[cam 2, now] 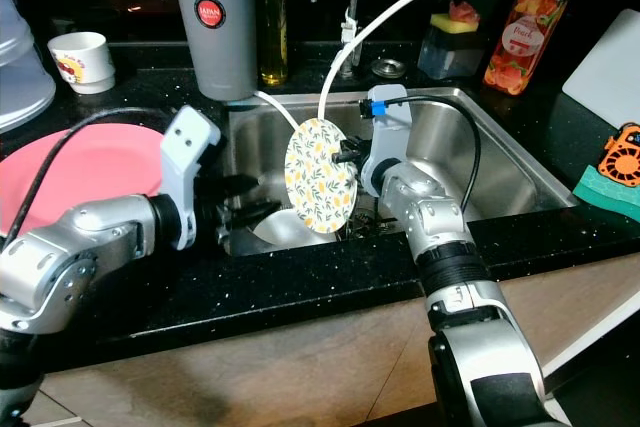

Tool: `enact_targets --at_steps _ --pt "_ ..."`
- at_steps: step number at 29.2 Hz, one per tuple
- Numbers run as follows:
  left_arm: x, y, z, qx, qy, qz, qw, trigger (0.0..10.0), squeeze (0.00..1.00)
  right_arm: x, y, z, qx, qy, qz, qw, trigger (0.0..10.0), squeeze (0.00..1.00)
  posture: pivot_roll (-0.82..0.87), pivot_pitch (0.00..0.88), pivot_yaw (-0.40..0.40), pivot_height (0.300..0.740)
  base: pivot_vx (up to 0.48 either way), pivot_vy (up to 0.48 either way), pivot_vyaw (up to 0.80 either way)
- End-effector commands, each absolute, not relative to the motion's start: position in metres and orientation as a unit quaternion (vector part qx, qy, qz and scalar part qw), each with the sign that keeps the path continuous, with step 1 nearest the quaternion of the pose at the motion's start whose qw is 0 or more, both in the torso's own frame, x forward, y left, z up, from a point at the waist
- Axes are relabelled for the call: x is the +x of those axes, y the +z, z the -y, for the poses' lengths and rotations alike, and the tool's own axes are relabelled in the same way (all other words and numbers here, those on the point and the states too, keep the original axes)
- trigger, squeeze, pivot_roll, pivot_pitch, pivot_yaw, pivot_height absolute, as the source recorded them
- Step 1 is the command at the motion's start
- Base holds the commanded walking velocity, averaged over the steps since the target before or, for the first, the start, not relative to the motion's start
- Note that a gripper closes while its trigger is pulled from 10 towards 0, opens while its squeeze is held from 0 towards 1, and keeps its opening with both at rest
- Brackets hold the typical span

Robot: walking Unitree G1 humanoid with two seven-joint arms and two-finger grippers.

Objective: Kitchen organization

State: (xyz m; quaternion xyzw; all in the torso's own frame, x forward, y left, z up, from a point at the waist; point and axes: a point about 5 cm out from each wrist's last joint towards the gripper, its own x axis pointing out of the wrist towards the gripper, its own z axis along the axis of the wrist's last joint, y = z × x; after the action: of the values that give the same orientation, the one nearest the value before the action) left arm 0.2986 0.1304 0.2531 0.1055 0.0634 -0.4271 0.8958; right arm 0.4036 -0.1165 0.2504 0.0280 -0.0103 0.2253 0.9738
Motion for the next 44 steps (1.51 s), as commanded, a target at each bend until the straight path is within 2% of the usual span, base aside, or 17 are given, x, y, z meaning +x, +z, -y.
enact_targets --at_steps 1,2,5,6,7,8,10,14,16,17,18,19,20,25,31,35,44 --pt "0.294 0.251 -0.13 0.113 -0.435 -0.073 0.89 10.0 0.0 0.404 0.25 0.116 0.02 0.23 0.011 0.973 10.0 0.52 -0.01 0.071 -0.044 0.74 0.0 0.0 0.0" --pt "0.295 0.251 -0.131 0.113 -0.431 -0.074 0.892 10.0 0.0 0.403 0.25 0.116 0.02 0.234 0.011 0.972 10.0 1.0 -0.01 0.071 -0.044 0.74 0.0 0.0 0.0" --pt "0.296 0.252 -0.133 0.114 -0.424 -0.078 0.895 10.0 0.0 0.403 0.251 0.117 0.016 0.229 0.015 0.973 10.0 1.0 -0.01 0.073 -0.044 0.74 0.0 0.0 0.0" --pt "0.296 0.252 -0.133 0.115 -0.42 -0.078 0.897 10.0 0.0 0.404 0.253 0.118 0.017 0.222 0.02 0.975 10.0 0.27 -0.01 0.075 -0.044 0.74 0.0 0.0 0.0" --pt "0.296 0.252 -0.133 0.115 -0.42 -0.078 0.897 10.0 0.0 0.404 0.253 0.118 0.017 0.222 0.02 0.975 10.0 0.27 -0.01 0.075 -0.044 0.74 0.0 0.0 0.0" --pt "0.297 0.254 -0.134 0.117 -0.414 -0.069 0.9 10.0 0.0 0.405 0.258 0.121 0.025 0.208 0.036 0.977 10.0 0.0 -0.01 0.076 -0.044 0.74 0.0 0.0 0.0" --pt "0.301 0.261 -0.135 0.121 -0.397 -0.044 0.909 10.0 0.0 0.406 0.266 0.126 0.044 0.184 0.06 0.98 10.0 0.0 -0.01 0.078 -0.045 0.74 0.0 0.0 0.0" --pt "0.329 0.301 -0.162 0.076 -0.224 0.07 0.969 10.0 0.0 0.406 0.297 0.147 0.089 0.128 0.143 0.977 10.0 0.0 -0.01 0.079 -0.045 0.74 0.0 0.0 0.0" --pt "0.329 0.301 -0.162 0.076 -0.224 0.07 0.969 10.0 0.0 0.406 0.297 0.147 0.089 0.128 0.143 0.977 10.0 0.0 -0.01 0.079 -0.045 0.74 0.0 0.0 0.0" --pt "0.335 0.312 -0.178 0.069 -0.154 0.1 0.981 10.0 0.0 0.405 0.306 0.155 0.093 0.107 0.169 0.975 10.0 0.0 0.0 0.079 -0.048 0.74 0.0 0.0 0.0" --pt "0.335 0.312 -0.178 0.069 -0.154 0.1 0.981 10.0 0.0 0.405 0.306 0.155 0.093 0.107 0.169 0.975 10.0 0.0 0.0 0.079 -0.048 0.74 0.0 0.0 0.0" --pt "0.34 0.325 -0.214 0.084 -0.023 0.126 0.988 10.0 0.0 0.401 0.32 0.177 0.092 0.062 0.21 0.971 10.0 0.0 0.0 0.075 -0.051 0.74 0.0 0.0 0.0" --pt "0.339 0.327 -0.228 0.096 0.029 0.127 0.987 10.0 0.0 0.399 0.324 0.188 0.085 0.041 0.223 0.97 10.0 0.0 0.0 0.074 -0.052 0.74 0.0 0.0 0.0" --pt "0.327 0.327 -0.271 0.093 0.154 0.118 0.977 10.0 0.0 0.391 0.324 0.226 0.05 -0.028 0.242 0.969 10.0 0.0 0.0 0.073 -0.053 0.74 0.0 0.0 0.0" --pt "0.313 0.328 -0.288 0.075 0.176 0.142 0.971 10.0 0.0 0.379 0.314 0.263 0.036 -0.086 0.24 0.966 10.0 0.0 0.01 0.08 -0.051 0.74 0.0 0.0 0.0" --pt "0.307 0.329 -0.292 0.016 0.159 0.182 0.97 10.0 0.0 0.371 0.312 0.268 0.031 -0.09 0.261 0.961 10.0 0.0 0.01 0.084 -0.047 0.74 0.0 0.0 0.0" --pt "0.297 0.319 -0.274 0.032 0.086 0.165 0.982 10.0 0.0 0.359 0.295 0.265 0.025 -0.082 0.258 0.962 10.0 0.0 0.02 0.093 -0.047 0.74 0.0 0.0 0.0"
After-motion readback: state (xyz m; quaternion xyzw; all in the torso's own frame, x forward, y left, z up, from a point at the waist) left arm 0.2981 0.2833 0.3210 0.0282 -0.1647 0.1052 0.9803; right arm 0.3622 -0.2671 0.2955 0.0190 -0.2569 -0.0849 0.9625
